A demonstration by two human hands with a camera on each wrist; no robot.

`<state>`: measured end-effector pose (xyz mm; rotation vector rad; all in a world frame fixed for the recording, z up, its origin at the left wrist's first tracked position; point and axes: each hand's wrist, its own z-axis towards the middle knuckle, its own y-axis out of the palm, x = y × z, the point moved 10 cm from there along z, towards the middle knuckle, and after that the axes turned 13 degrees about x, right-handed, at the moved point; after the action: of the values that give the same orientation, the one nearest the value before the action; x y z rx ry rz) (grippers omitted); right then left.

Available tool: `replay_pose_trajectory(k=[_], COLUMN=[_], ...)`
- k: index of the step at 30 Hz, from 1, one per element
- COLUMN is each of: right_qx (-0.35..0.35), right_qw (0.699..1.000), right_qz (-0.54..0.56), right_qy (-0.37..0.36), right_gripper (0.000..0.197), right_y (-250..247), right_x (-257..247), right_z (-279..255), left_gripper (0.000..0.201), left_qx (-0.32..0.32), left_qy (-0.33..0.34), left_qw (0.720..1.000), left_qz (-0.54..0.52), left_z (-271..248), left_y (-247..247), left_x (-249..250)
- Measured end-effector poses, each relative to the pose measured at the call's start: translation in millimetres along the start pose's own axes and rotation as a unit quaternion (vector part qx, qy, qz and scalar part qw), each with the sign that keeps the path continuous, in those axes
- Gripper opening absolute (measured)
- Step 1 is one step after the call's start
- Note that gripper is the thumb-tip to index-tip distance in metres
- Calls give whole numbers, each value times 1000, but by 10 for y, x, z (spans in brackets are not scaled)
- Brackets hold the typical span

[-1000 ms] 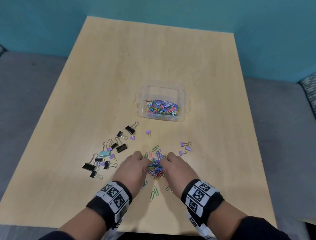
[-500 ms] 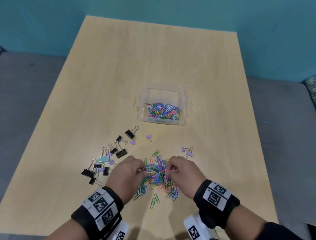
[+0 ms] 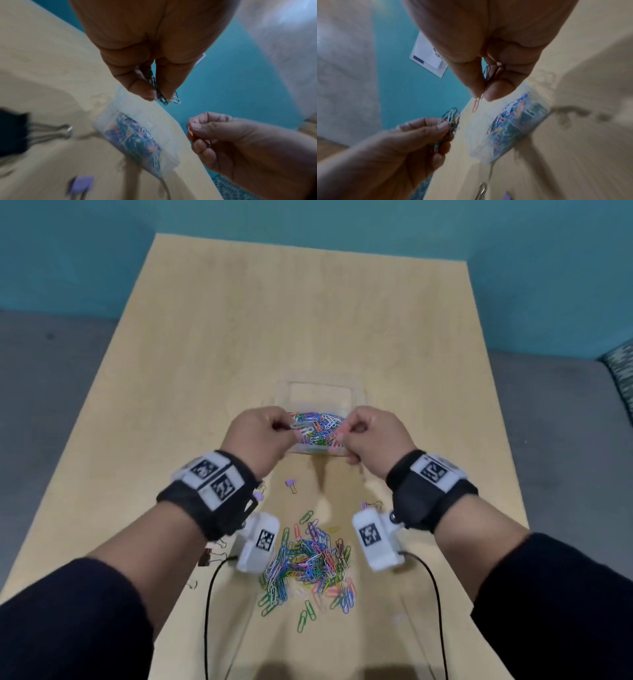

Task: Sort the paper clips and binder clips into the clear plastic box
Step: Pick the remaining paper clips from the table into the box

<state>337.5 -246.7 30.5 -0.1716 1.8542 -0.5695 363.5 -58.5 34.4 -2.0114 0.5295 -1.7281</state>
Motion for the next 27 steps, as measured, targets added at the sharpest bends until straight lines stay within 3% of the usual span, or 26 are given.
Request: replay_pose_trajectory(k=[4,7,9,11,12,14,16,18,20,23,25,27], right_qx=[-4,-16,11,-10,-56,-193,-326,-418,-435,-367,-320,-269], right_qw=[995,966,951,954,955,948,924,888,874,910,934,954], right_qz=[-98,-247,-273,-236,-230,-218,-191,-193,-215,-194,-158,-127], right_qy=[-35,-80,-145,-187,-182,-132,-61,-17,-8,-3,12,31], right_gripper=[10,31,27,12,8,12,15,19,19,30,35,32], right_y=[117,107,-15,-40,14,184,351,500,623,737,715,581], right_x=[-174,-193,-248,-129,32,439,775,1001,1115,1140,1097,1071], right_z=[289,254,40,-325,-550,-1078,-1626,-2024,-2158,-2053,-1959,-1857], left_gripper=[10,31,28,13,6,8,12,14,18,30,35,24], left_qx=[-26,-31,-6,-11,-43,-172,-327,-395,-367,-264,-215,-151], left_qy=[53,89,108,117,116,58,-69,-138,-142,-136,-88,-47], left_qw=[994,980,981,985,986,980,942,908,919,954,972,987], left_qz=[92,175,163,124,114,86,22,3,7,-33,-33,-25], left_z=[240,187,-7,-393,-645,-1240,-1893,-2322,-2402,-2261,-2160,-2060], left_y=[232,258,85,-59,-74,19,207,325,390,380,322,160], left_x=[245,235,199,51,-56,-399,-729,-929,-1061,-1106,-1012,-950])
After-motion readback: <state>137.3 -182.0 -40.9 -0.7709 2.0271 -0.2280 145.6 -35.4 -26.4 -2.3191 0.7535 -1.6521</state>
